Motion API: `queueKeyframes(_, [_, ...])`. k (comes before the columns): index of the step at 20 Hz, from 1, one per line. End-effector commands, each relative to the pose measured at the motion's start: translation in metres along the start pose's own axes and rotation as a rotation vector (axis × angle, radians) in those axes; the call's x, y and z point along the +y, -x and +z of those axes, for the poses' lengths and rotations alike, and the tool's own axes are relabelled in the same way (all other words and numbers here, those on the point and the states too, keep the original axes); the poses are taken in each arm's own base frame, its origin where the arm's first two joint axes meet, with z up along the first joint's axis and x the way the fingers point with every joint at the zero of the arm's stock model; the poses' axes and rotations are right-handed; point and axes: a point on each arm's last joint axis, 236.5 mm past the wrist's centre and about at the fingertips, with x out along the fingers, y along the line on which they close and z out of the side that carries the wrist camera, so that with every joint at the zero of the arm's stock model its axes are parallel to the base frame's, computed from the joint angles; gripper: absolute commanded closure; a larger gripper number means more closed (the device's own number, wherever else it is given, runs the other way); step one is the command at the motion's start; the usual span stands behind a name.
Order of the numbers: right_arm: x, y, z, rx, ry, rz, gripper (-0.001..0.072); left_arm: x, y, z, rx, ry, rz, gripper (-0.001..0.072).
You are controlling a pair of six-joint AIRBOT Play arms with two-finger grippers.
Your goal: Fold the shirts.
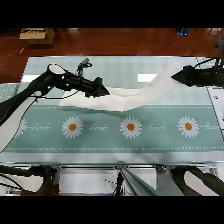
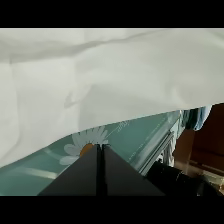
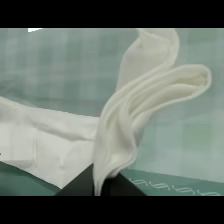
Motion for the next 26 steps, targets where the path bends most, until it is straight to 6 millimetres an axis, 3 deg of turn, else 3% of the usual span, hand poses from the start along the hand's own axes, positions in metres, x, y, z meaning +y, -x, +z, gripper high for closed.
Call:
queueKeyframes(1, [0.018,0.019,-0.012,0.025,0.019,0.018,0.0678,-0.007,-0.030,-0.018,0.050,0.000,0.009,0.0686])
queueKeyframes(7, [0.033,0.036,-0.021,0.030,0.028,0.034,0.0678,-0.012,-0.080,-0.039,0.068,-0.025,0.045,0.0686])
queueKeyframes(12, [0.047,0.053,-0.025,0.014,0.051,0.044,0.0678,-0.021,-0.131,-0.075,0.146,0.067,-0.009,0.0686])
queueKeyframes(16, [0.057,0.064,-0.036,0.032,0.062,0.056,0.0678,-0.028,-0.171,-0.086,0.094,0.098,-0.018,0.0686])
queueKeyframes(18, [0.060,0.069,-0.038,0.028,0.073,0.057,0.0678,-0.026,-0.178,-0.087,0.084,0.098,-0.017,0.0687])
queueKeyframes(20, [0.058,0.070,-0.039,0.029,0.073,0.043,0.0678,-0.024,-0.166,-0.069,0.045,0.100,-0.023,0.0688])
queueKeyframes(22, [0.056,0.067,-0.046,0.060,0.094,0.021,0.0678,-0.027,-0.135,-0.031,-0.040,0.063,-0.043,0.0689])
queueKeyframes(24, [0.070,0.056,-0.057,0.092,0.178,0.014,0.0678,-0.034,-0.083,0.012,-0.154,0.013,-0.055,0.0688])
queueKeyframes(26, [0.095,0.040,-0.054,0.052,0.255,0.018,0.0678,-0.044,-0.014,0.050,-0.281,-0.062,-0.038,0.0688])
